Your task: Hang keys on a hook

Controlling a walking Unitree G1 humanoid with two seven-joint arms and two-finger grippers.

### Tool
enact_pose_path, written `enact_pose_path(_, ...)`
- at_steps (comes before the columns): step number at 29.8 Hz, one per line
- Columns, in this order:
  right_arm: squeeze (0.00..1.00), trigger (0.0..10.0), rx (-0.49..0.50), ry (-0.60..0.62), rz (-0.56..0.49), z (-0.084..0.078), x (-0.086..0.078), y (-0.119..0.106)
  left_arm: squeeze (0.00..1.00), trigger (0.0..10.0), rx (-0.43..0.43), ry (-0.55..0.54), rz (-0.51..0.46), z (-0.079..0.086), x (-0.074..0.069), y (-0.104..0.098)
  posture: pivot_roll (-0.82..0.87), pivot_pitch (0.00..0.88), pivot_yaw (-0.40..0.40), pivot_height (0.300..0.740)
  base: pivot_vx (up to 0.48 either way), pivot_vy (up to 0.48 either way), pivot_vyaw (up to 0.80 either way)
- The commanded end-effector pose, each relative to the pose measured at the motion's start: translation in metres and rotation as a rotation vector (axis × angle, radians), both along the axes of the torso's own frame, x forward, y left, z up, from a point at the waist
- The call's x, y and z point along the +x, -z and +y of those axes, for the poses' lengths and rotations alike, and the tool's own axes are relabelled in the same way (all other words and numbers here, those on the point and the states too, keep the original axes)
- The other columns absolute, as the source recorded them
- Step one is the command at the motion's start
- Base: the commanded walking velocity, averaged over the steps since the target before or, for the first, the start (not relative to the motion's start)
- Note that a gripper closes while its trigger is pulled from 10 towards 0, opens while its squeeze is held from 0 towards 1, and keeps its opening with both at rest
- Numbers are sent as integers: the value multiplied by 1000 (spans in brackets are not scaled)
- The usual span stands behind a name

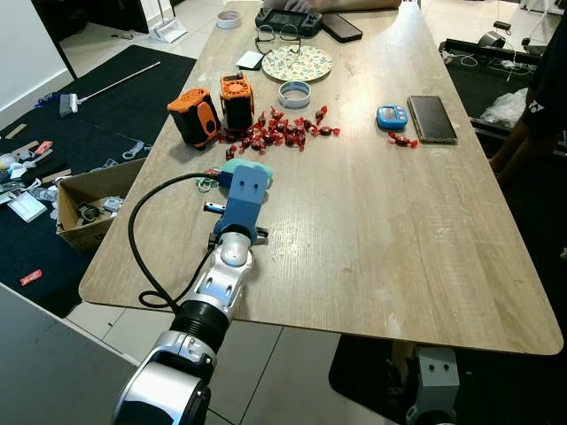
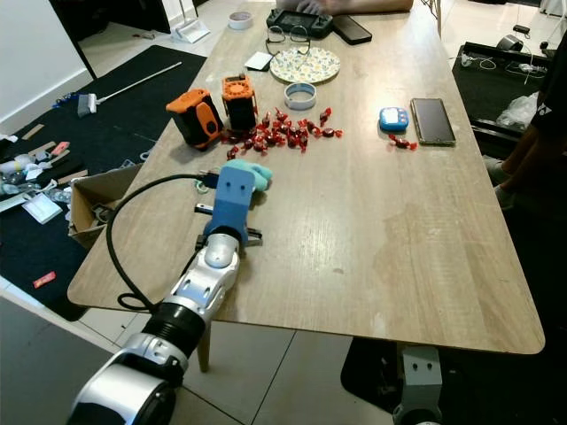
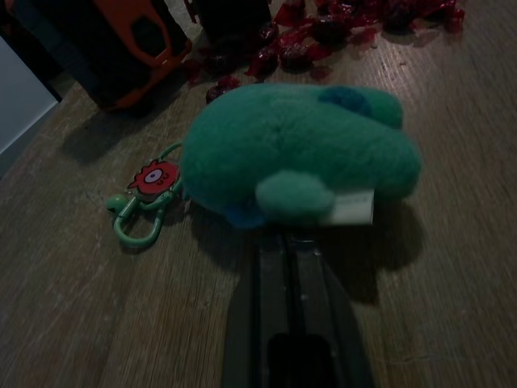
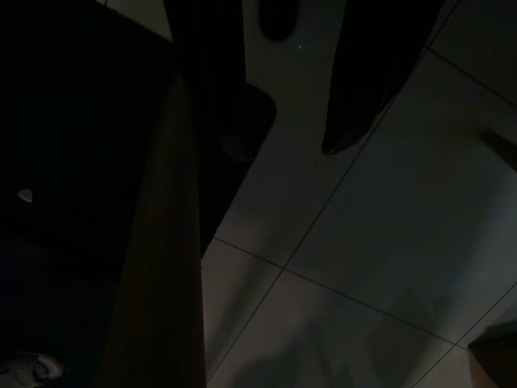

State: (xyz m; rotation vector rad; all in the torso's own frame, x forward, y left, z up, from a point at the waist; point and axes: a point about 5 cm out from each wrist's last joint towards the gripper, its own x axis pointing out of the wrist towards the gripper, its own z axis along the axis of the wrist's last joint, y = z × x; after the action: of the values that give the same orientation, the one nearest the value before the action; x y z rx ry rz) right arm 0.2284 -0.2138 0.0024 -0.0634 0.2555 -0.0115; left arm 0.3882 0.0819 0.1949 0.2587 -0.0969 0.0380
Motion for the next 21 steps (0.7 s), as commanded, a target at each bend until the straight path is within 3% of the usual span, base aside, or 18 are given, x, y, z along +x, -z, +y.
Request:
enact_pose_path(1, 0, 10000, 4, 14, 48, -3, -7, 8, 0, 0, 14, -17, 5, 9, -2, 6, -9, 308, 61, 740, 0, 0, 0)
enact_pose_path(5, 0, 10000, 4, 13, 48, -3, -6, 8, 0, 0, 11, -21, -4, 11, -2, 4, -8, 305, 61, 740, 0, 0, 0)
enact_pose_path(6, 0, 10000, 5, 12, 47, -2, -4, 8, 0, 3098, 4, -21, -10, 13, -3, 3, -7, 299, 60, 740, 0, 0, 0)
enact_pose_path(7, 0, 10000, 6, 12, 45, -2, -3, 7, 0, 10000, -21, -8, -30, 16, -5, -1, -7, 285, 61, 740, 0, 0, 0)
enact_pose_path(13, 0, 10000, 7, 14, 40, -2, 1, 6, 0, 10000, -57, 30, -84, 29, -14, -13, 0, 274, 62, 740, 0, 0, 0)
enact_pose_path(14, 0, 10000, 7, 15, 40, -2, 1, 6, 463, 10000, -44, 33, -97, 33, -18, -15, 0, 274, 62, 740, 0, 0, 0)
enact_pose_path(15, 0, 10000, 7, 15, 40, -2, 1, 6, 463, 10000, -44, 33, -97, 33, -18, -15, 0, 274, 62, 740, 0, 0, 0)
enact_pose_path(16, 0, 10000, 7, 14, 40, -2, 2, 6, 1000, 10000, -5, 33, -121, 37, -22, -17, 0, 274, 62, 740, 0, 0, 0)
enact_pose_path(19, 0, 10000, 7, 14, 40, -2, 2, 6, 1000, 10000, -5, 33, -121, 37, -22, -17, 0, 274, 62, 740, 0, 0, 0)
enact_pose_path(20, 0, 10000, 7, 13, 40, -2, 2, 6, 1000, 10000, 63, 26, -150, 39, -25, -18, 11, 270, 58, 740, 0, 0, 0)
enact_pose_path(21, 0, 10000, 7, 13, 40, -2, 2, 6, 1000, 10000, 63, 26, -150, 39, -25, -18, 11, 270, 58, 740, 0, 0, 0)
